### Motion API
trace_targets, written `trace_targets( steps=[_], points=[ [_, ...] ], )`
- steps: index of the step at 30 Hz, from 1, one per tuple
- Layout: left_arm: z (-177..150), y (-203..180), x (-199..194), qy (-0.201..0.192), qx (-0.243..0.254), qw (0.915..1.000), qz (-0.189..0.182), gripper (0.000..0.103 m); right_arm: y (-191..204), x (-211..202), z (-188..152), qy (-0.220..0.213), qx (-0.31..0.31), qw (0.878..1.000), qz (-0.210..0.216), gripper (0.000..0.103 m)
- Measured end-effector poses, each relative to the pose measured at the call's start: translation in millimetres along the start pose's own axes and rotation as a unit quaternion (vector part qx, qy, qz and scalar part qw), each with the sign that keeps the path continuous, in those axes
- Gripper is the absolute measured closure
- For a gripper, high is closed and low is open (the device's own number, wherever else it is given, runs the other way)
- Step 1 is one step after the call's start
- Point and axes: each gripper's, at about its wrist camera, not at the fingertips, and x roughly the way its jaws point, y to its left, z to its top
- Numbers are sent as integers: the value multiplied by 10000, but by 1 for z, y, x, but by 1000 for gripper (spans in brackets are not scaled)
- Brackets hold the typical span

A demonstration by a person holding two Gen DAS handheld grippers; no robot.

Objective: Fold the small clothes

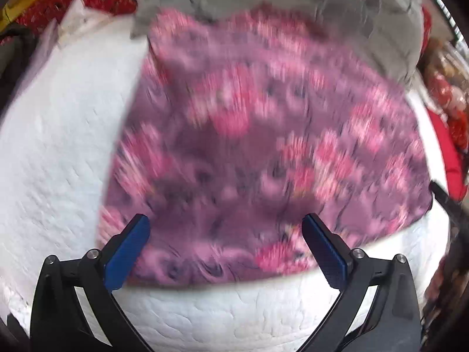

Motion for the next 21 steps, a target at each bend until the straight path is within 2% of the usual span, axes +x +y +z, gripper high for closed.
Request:
trace_targets(
  steps=[2,4,6,9,10,12,14,16,18,20,21],
  points=[
    [17,5,-11,-307,-11,9994,147,0,-14,-7,27,-385,238,9990,-52,3],
    [42,11,-13,-445,-35,9987,240,0,-27,3,59,-409,476,9980,21,4],
    [64,18,-6,-403,-114,9987,296,0,-40,26,90,-228,775,9966,188,7],
    [95,31,12,-286,-319,9985,352,0,-44,61,120,0,1087,9936,310,35],
    [107,35,17,-262,-401,9982,350,0,-43,68,126,18,1138,9929,337,50],
    [119,40,25,-272,-519,9978,324,0,-38,87,138,219,1196,9911,543,56],
    [130,46,31,-303,-665,9970,256,0,-29,95,148,252,1112,9921,525,98],
    [137,51,43,-312,-771,9962,243,0,-23,84,157,-293,988,9925,661,99],
    [140,54,60,-168,-813,9957,402,0,-24,72,159,-827,1014,9879,832,99],
    [141,60,87,181,-866,9945,558,0,-30,84,159,-715,1116,9890,654,99],
    [141,65,97,319,-907,9940,520,0,-34,101,156,-377,1117,9921,434,99]
  ],
)
